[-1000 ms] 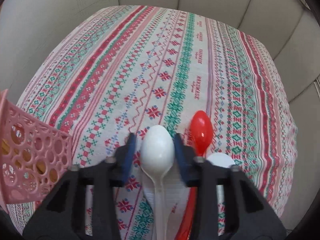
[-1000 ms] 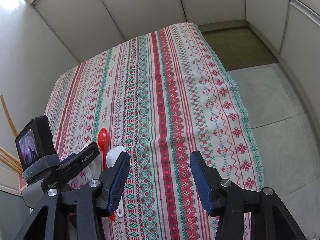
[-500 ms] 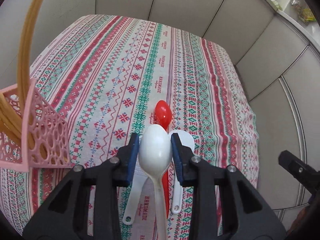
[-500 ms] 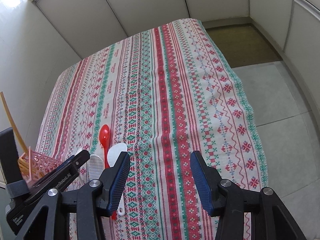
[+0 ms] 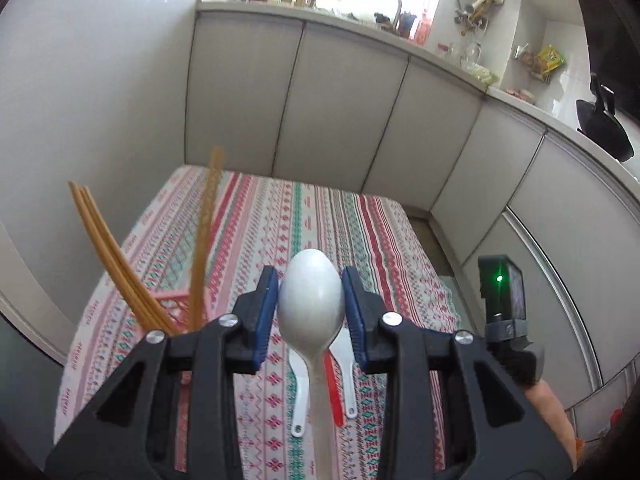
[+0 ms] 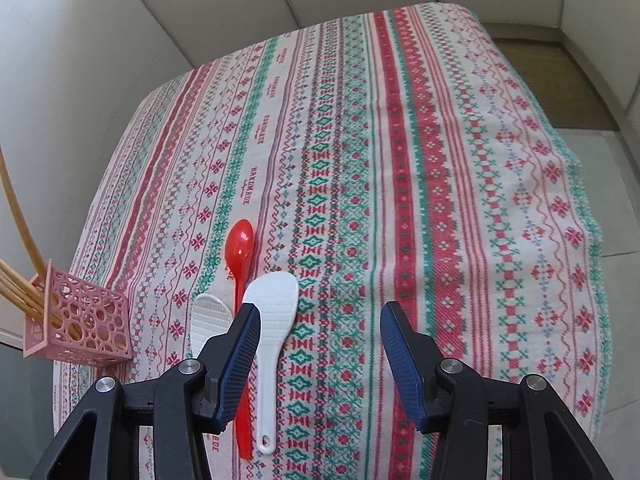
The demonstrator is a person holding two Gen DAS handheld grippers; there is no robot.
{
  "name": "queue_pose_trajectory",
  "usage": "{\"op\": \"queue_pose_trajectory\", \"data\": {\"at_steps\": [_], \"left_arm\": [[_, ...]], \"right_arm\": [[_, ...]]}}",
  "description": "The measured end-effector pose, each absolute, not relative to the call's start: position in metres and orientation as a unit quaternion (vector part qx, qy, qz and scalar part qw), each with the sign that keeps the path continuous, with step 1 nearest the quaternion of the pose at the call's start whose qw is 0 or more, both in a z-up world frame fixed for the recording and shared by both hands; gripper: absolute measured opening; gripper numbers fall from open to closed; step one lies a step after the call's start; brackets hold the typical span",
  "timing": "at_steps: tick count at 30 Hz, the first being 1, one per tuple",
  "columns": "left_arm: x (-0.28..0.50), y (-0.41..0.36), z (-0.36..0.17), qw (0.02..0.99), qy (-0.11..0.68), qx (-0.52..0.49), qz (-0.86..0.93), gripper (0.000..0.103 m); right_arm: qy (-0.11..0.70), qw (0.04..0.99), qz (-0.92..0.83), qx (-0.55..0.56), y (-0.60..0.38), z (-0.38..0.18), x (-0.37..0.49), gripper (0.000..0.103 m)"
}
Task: Organize utensils
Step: 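Lift the white spoon and red spoon up over the pink basket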
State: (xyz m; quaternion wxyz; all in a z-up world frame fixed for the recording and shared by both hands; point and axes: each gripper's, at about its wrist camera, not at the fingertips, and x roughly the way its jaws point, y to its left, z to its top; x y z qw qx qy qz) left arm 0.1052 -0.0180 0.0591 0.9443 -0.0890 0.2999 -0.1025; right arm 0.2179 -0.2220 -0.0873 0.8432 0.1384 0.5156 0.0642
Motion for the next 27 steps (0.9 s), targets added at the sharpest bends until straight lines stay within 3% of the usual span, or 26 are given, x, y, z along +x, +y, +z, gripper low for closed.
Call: {"op": "queue_pose_trajectory", "data": {"at_steps": [4, 16, 19, 21, 24, 27], "left_arm": [[0.099, 0.016, 0.071, 0.967, 0.232, -0.079, -0.072, 0.035], [0.095, 0.058, 0.073, 0.983, 0.131, -0.107, -0.065, 0.035], [0.094, 0.060, 0.072, 0.985, 0.124, -0.101, -0.062, 0.035], [0.095, 0.061, 0.072, 0.985, 0.122, -0.101, -0.062, 0.035], [0.097, 0.064, 0.073, 0.985, 0.119, -0.107, -0.059, 0.035], [0.093, 0.069, 0.073, 0.985, 0.111, -0.117, -0.063, 0.035]], "right_arm": [[0.520, 0.843, 0.071, 0.121, -0.194, -0.102, 0.239, 0.055], [0.534, 0.841, 0.075, 0.048, -0.139, -0.134, 0.286, 0.054], [0.536, 0.840, 0.070, 0.036, -0.135, -0.139, 0.294, 0.046], [0.542, 0.836, 0.074, 0.033, -0.132, -0.143, 0.298, 0.029], [0.543, 0.837, 0.075, 0.000, -0.126, -0.141, 0.294, 0.028], [0.495, 0.866, 0.071, -0.010, -0.129, -0.100, 0.282, 0.028]]}}
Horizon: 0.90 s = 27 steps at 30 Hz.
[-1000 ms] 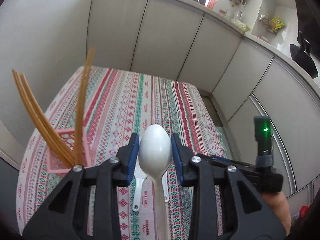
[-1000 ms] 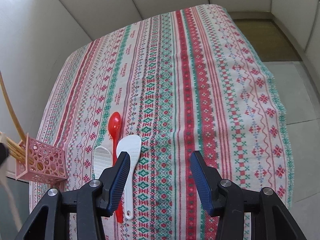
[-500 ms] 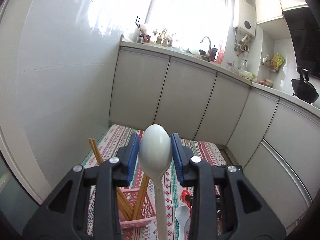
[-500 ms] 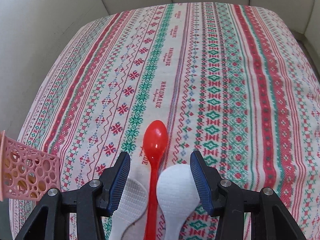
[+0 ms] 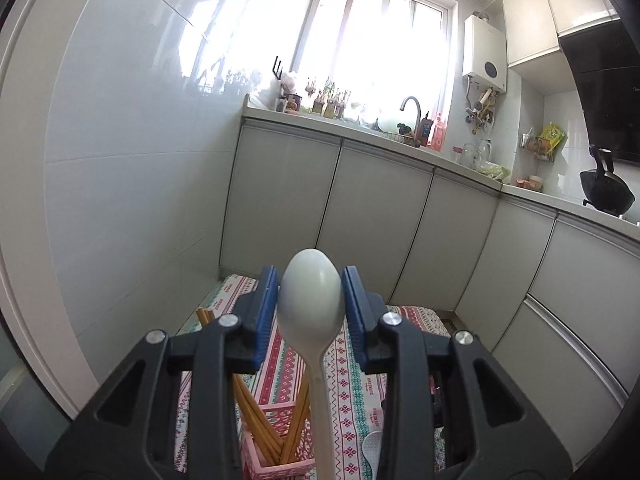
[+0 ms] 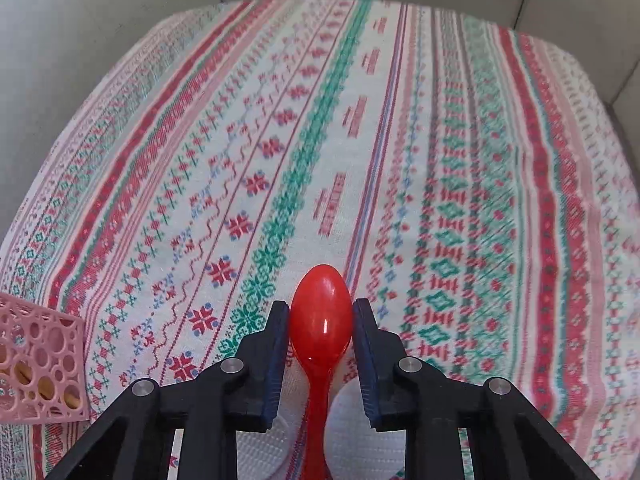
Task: Organize utensils
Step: 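Lift the white spoon and red spoon up over the pink basket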
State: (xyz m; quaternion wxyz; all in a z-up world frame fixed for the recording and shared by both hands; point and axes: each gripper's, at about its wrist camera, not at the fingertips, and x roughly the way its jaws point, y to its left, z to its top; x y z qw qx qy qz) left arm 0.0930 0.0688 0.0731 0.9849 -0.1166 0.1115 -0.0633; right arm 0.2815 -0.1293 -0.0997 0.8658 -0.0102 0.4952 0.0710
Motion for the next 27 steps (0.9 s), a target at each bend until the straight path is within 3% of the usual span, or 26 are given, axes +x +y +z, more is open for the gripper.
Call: {"op": "queue_pose_trajectory", "data": {"at_steps": [6, 15, 19, 27], "left_arm": [[0.087, 0.072, 0.073, 0.986, 0.086, -0.121, -0.070, 0.035], [0.085, 0.069, 0.057, 0.994, 0.012, -0.104, -0.044, 0.035], [0.088, 0.059, 0.044, 0.998, -0.010, -0.065, -0.017, 0.035], [0.104, 0.049, 0.009, 0.998, -0.014, -0.033, 0.056, 0.035]], "right_arm": [[0.374, 0.924, 0.076, 0.027, -0.150, -0.023, 0.247, 0.028], [0.127, 0.973, 0.122, 0.149, -0.158, 0.064, 0.174, 0.028], [0.093, 0.977, 0.118, 0.155, -0.151, 0.073, 0.163, 0.028], [0.108, 0.971, 0.117, 0.178, -0.160, 0.064, 0.164, 0.028]]}}
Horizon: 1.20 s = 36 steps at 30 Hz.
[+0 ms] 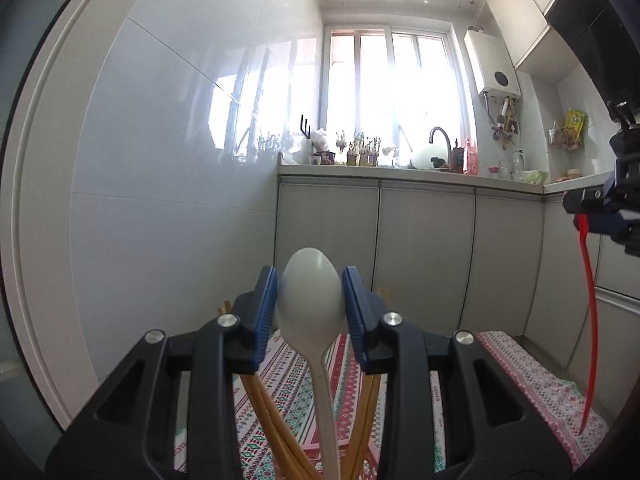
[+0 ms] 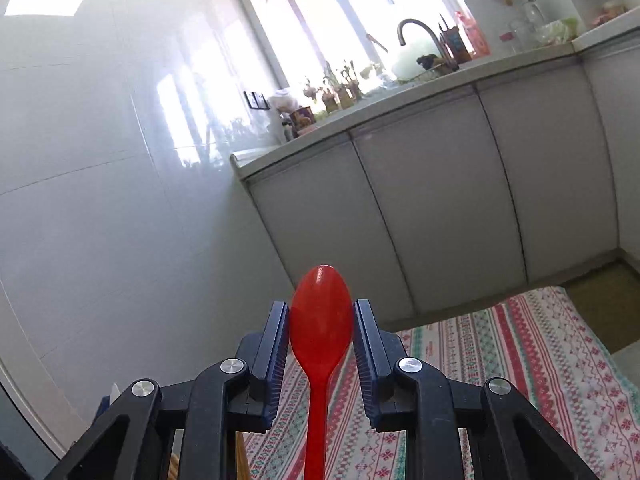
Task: Organize utensils
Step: 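Lift the white spoon and red spoon up over the pink basket, then lower both spoons into the pink basket and open both grippers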
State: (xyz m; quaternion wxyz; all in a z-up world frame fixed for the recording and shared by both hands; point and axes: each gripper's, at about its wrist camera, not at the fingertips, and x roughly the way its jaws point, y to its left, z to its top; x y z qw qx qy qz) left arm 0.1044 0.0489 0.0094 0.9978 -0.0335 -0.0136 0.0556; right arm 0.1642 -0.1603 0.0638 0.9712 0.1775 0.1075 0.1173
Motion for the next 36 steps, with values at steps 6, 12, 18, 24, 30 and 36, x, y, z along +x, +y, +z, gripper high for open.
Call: {"op": "queue_pose_trajectory", "data": {"at_steps": [6, 12, 18, 24, 30, 36], "left_arm": [[0.105, 0.041, 0.003, 0.998, -0.013, 0.001, 0.068, 0.036], [0.082, 0.065, 0.053, 0.997, -0.006, -0.050, 0.052, 0.062], [0.073, 0.120, 0.088, 0.983, 0.045, -0.165, 0.061, 0.071], [0.069, 0.153, 0.093, 0.962, 0.116, -0.241, 0.052, 0.072], [0.071, 0.163, 0.082, 0.950, 0.149, -0.270, 0.050, 0.073], [0.073, 0.169, 0.069, 0.942, 0.168, -0.283, 0.064, 0.073]], "right_arm": [[0.112, 0.970, 0.120, 0.178, -0.163, 0.061, 0.160, 0.028], [0.133, 0.969, 0.133, 0.163, -0.156, 0.055, 0.167, 0.029], [0.135, 0.968, 0.136, 0.162, -0.138, 0.045, 0.172, 0.029], [0.118, 0.970, 0.147, 0.153, -0.098, 0.037, 0.173, 0.029], [0.096, 0.976, 0.151, 0.124, -0.050, 0.024, 0.176, 0.028], [0.070, 0.988, 0.113, 0.085, -0.018, 0.008, 0.185, 0.028]]}}
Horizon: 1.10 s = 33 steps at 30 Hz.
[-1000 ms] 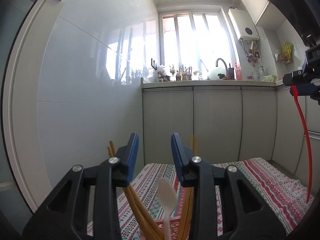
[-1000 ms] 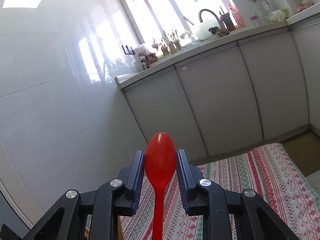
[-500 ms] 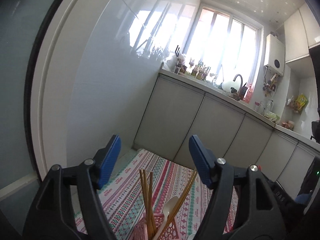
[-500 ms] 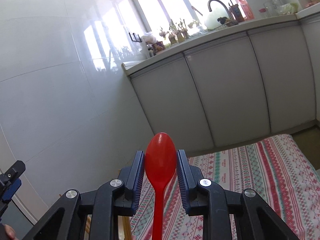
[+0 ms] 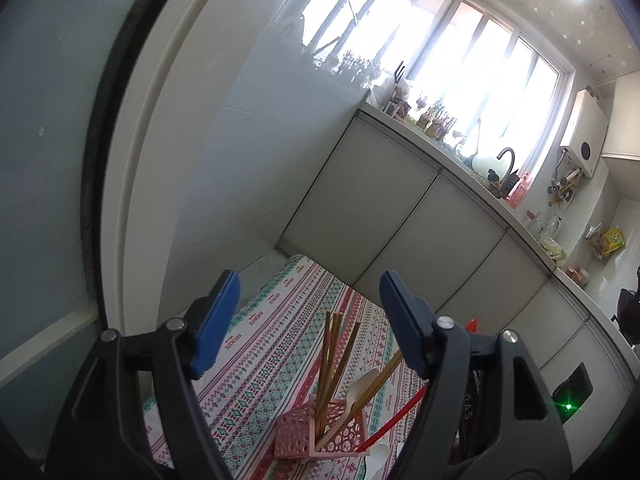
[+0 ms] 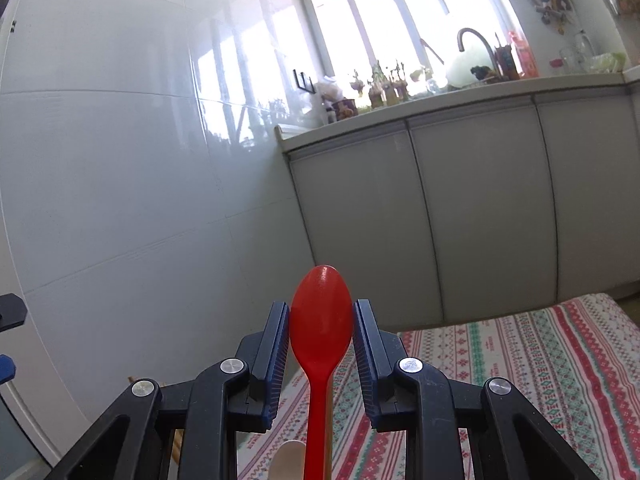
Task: Organize utensils
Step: 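Lower both spoons into the pink basket and open both grippers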
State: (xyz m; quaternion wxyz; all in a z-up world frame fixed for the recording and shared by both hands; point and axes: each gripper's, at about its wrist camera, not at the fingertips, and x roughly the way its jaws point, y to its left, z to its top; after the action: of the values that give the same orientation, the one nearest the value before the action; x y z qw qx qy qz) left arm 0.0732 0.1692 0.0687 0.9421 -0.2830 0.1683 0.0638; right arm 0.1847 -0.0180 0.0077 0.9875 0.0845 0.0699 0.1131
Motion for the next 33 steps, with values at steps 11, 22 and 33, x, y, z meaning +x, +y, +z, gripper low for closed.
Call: {"op": "queue_pose_trajectory", "data": {"at_steps": [11, 22, 33], "left_arm": [[0.076, 0.165, 0.058, 0.940, 0.198, -0.269, 0.074, 0.073], [0.079, 0.152, 0.065, 0.940, 0.208, -0.266, 0.053, 0.073], [0.073, 0.103, 0.085, 0.947, 0.233, -0.222, -0.009, 0.074]], "right_arm": [[0.058, 0.997, 0.044, 0.011, 0.010, -0.032, 0.184, 0.042], [0.105, 0.993, 0.041, 0.025, -0.049, 0.011, 0.160, 0.067], [0.165, 0.984, -0.036, 0.052, -0.180, 0.075, 0.116, 0.080]]}}
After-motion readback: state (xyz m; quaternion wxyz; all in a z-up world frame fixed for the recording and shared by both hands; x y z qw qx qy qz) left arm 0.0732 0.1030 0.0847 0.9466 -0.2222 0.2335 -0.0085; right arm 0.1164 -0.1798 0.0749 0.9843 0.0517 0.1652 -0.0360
